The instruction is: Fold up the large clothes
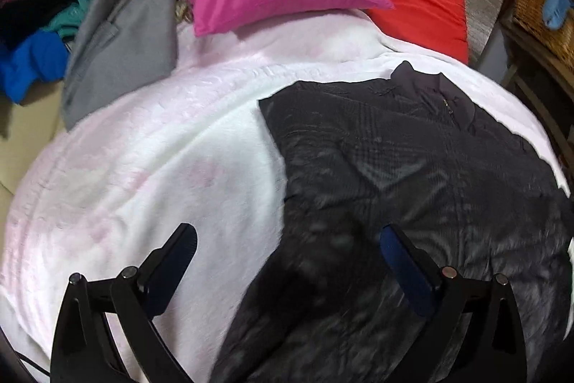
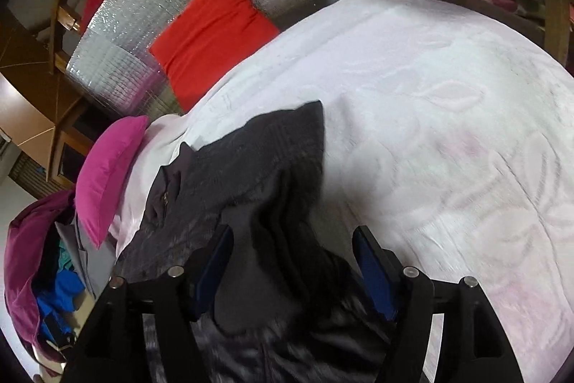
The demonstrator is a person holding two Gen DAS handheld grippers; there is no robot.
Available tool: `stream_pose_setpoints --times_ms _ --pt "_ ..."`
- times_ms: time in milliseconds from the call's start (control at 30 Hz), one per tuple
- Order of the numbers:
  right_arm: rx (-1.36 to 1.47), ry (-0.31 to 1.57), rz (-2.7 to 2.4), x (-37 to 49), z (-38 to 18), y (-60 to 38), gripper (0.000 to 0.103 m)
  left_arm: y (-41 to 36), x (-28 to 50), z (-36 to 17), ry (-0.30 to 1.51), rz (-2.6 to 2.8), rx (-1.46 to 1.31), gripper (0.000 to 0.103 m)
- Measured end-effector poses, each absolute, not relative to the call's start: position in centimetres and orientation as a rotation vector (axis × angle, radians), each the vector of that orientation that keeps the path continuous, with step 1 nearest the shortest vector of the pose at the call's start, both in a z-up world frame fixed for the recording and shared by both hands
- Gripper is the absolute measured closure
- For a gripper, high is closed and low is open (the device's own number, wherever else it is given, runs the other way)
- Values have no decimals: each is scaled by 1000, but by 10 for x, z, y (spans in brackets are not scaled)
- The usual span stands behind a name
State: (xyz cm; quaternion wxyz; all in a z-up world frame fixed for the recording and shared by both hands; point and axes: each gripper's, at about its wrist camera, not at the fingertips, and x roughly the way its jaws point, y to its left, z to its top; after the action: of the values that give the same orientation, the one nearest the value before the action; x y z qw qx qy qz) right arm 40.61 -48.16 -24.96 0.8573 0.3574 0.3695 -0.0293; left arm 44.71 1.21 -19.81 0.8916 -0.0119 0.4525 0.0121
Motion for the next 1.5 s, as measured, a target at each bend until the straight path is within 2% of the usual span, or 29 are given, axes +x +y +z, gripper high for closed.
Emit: stream_pose_setpoints --times_ms 200,533,967,1500 --pt "771 775 -82 369 -249 -495 31 18 410 -191 915 43 81 1" --pt "741 808 -65 298 -253 -505 31 38 354 -194 918 57 41 1" --pt "756 765 -11 232 -251 -502 31 34 261 -180 790 86 123 1" --pt "831 783 49 168 -271 -487 31 43 226 -172 737 97 121 1"
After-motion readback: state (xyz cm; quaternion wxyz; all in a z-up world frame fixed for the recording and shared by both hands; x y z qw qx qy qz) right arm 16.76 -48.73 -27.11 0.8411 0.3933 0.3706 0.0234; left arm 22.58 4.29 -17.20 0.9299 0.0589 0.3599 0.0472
